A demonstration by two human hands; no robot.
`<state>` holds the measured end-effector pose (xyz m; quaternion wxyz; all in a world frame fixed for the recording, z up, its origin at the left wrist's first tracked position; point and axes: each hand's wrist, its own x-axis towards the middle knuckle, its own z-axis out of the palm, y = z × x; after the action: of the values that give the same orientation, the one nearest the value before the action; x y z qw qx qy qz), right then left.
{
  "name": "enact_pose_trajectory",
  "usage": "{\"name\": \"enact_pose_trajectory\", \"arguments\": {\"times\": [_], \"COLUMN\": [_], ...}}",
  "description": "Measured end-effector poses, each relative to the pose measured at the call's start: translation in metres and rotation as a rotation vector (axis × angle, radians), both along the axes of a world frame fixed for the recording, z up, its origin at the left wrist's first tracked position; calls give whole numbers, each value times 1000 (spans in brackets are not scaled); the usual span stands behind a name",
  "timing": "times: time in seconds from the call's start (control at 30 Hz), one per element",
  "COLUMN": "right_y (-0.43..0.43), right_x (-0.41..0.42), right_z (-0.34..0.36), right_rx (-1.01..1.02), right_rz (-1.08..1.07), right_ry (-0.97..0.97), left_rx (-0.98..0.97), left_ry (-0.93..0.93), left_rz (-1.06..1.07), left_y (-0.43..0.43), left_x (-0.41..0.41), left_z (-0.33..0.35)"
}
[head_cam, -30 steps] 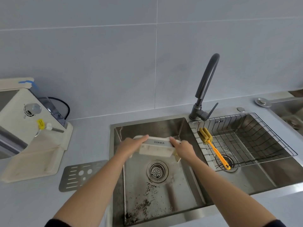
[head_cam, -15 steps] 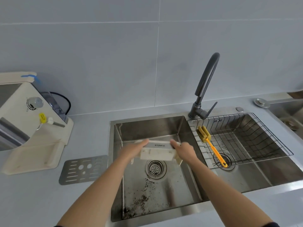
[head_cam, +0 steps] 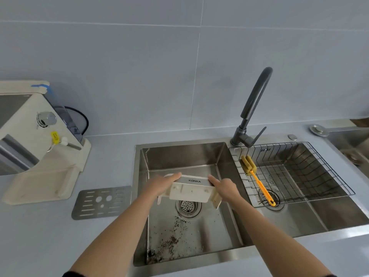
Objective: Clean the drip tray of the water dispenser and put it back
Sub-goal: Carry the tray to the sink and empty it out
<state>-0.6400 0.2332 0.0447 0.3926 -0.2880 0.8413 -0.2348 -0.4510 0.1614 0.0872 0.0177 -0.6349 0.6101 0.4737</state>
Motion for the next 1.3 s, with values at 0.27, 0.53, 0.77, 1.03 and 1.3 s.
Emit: {"name": "enact_pose_trajectory", "arguments": {"times": [0.27,0.53,0.77,1.03,1.3], "right_y": [-24,-36,-48,-54,-38], "right_x": [-10,-6,6,19,13], "right_z": [35,66,71,59,54], "right_rx": [-151,-283,-303,-289,-362], "right_rz": [-36,-92,-190,-321,-346], "right_ry": [7,-74,-157,-266,-369], "left_rx": [-170,-231,-263,-321,-225], "left_ry": [-43,112,360,548,574], "left_rz": [-22,10,23,-98,-141], "left_y": [-27,-44,-55,-62,-58], "left_x": [-4,5,21,36,33], "left_z": [30,40,35,26,7]}}
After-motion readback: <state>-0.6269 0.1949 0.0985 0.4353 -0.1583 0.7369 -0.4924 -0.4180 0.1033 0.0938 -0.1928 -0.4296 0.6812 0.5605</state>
